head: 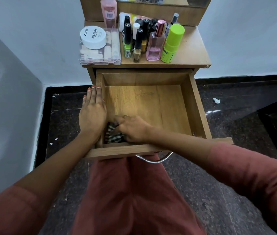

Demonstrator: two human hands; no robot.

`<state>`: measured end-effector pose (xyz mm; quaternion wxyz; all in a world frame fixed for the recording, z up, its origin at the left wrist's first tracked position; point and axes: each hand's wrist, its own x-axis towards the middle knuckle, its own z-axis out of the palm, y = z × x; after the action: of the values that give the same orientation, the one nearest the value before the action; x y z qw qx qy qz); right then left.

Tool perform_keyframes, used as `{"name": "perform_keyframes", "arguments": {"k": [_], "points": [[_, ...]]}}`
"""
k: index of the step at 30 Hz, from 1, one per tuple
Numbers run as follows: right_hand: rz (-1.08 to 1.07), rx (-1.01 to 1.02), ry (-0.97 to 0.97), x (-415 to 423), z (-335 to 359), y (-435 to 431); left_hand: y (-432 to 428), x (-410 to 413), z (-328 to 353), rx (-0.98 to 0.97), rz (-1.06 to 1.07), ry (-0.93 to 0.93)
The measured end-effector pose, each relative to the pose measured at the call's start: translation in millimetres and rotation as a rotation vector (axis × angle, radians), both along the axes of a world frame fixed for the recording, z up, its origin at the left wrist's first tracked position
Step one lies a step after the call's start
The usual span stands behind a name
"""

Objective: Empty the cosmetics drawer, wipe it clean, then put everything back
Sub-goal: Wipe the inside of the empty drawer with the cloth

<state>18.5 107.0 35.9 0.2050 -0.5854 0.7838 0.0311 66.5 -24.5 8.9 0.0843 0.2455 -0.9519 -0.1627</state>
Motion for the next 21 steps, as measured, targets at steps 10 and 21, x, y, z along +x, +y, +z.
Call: {"name": "perform_keyframes", "arguments": {"k": [10, 21], "points": [[0.020, 0.155, -0.075, -7.2, 10.3, 6.4, -0.8, 1.1, -0.7, -0.011, -0.006, -0.001], [-0.564, 0.472, -0.801, -52.3, 24.5, 88.2, 0.3, 2.0, -0.8, -0.005, -0.009, 0.024]]}}
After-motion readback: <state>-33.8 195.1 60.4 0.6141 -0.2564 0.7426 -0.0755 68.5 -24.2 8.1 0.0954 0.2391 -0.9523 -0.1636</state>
